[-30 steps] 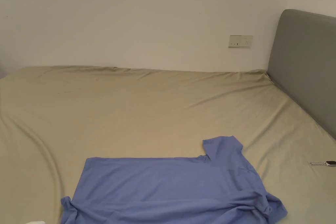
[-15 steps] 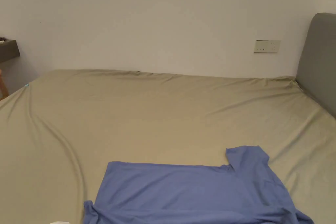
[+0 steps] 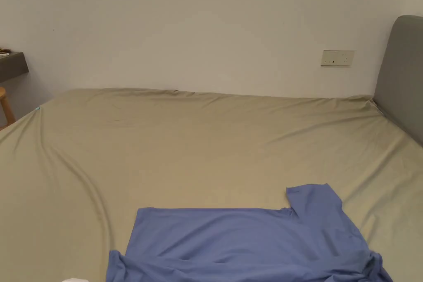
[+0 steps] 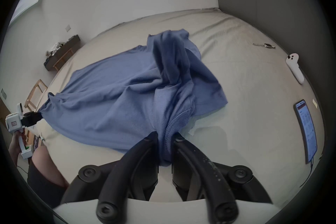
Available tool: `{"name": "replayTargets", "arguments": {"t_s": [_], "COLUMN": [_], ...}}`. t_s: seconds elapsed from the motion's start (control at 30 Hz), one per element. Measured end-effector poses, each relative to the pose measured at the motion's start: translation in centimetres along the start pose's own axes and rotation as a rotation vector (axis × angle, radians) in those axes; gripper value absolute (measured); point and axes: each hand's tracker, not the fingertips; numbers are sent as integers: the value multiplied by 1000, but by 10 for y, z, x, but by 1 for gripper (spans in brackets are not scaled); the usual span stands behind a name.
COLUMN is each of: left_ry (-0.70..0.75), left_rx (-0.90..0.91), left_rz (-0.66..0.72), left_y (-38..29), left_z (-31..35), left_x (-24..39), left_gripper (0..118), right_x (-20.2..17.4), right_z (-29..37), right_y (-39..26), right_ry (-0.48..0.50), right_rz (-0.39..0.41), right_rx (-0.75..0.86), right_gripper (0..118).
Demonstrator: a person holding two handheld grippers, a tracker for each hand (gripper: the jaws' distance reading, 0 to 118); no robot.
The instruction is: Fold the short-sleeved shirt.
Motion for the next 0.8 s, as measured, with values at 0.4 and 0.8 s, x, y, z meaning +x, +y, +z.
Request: {"name": "replayTargets", "arguments": {"t_s": [0.4,0.8], "left_ry": [23,90], "left_rx": [-85,381], "left_rz": [-31,101], "left_y": [-62,-11], "left_z": [22,128], "left_x": [-2,13], "left_gripper": [9,112], "right_x": [-7,-42], "right_z": [34,178], "right_y": [-57,-51], "right_ry": [19,-89], "right_rz": [-34,73], "right_rx": [-98,546], "right_gripper": [25,118]}}
